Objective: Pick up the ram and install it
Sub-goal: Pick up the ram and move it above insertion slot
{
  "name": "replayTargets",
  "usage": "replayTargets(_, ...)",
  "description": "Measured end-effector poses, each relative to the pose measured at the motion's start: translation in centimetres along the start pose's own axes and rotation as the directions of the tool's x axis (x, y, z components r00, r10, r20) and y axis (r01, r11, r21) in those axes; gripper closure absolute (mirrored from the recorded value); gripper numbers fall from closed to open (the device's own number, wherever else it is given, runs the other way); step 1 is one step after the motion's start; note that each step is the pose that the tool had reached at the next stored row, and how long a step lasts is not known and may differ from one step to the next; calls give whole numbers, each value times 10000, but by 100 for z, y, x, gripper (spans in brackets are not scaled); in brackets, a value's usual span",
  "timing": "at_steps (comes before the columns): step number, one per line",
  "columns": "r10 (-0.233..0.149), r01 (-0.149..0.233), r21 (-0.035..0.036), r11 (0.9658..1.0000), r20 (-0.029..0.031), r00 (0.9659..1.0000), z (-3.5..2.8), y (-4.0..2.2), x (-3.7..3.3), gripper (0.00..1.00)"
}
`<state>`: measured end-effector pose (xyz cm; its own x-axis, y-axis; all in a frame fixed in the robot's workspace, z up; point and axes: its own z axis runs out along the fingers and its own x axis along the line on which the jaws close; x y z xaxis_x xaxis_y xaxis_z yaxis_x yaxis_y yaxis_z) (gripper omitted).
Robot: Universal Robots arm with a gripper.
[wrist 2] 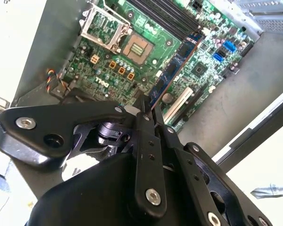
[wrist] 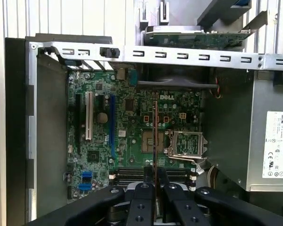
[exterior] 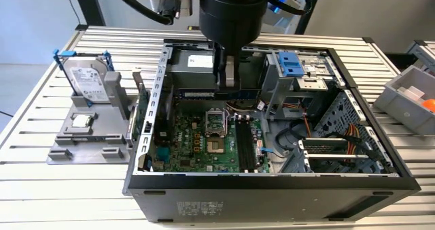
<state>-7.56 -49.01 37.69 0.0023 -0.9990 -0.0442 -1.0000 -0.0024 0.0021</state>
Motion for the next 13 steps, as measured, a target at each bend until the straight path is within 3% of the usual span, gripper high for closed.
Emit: replayTargets(13,-1,1,-1,10000,-2,10000,-1,-210,0,100)
